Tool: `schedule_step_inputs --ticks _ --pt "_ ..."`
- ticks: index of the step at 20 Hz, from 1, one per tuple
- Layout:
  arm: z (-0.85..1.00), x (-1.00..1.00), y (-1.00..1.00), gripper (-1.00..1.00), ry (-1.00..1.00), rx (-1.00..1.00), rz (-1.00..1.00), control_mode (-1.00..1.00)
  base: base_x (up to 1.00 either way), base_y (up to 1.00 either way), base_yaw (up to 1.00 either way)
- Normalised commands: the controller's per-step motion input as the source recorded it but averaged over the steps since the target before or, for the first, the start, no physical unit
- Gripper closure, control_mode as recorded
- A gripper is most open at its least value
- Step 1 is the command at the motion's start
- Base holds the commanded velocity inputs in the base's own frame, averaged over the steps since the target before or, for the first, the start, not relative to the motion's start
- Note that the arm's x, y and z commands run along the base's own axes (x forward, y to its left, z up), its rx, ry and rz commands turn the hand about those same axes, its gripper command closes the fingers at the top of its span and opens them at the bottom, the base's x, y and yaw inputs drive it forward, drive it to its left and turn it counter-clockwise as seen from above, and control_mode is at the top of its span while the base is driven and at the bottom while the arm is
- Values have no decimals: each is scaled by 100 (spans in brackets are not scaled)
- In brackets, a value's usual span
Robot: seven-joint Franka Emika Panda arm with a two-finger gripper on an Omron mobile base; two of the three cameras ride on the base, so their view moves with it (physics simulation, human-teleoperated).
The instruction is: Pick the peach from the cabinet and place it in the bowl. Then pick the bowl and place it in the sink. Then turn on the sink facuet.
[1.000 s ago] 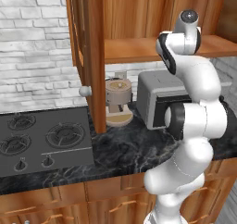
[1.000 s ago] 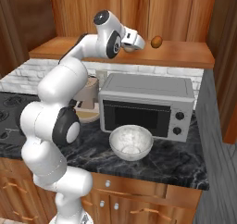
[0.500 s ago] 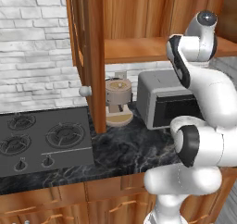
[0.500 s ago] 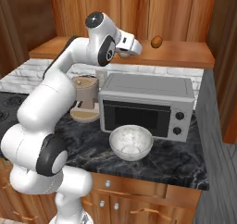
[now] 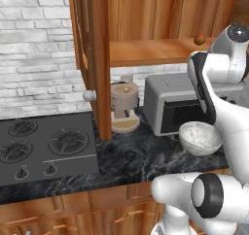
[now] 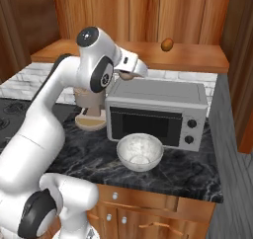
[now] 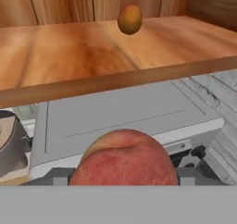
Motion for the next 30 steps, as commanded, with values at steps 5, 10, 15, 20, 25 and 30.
schedule_step_inputs --ticks 5,10,15,20,25,30 --pt "-90 -85 0 100 19 -6 2 -100 0 0 0" --pt "-100 -24 0 100 19 -5 11 -100 0 0 0" --pt "-100 3 0 100 20 -1 16 -100 0 0 0" --pt "-93 24 -1 100 13 -3 15 -100 0 0 0" --pt "-77 15 -18 100 5 0 9 -100 0 0 0" --pt "-50 1 -38 100 0 0 3 -100 0 0 0"
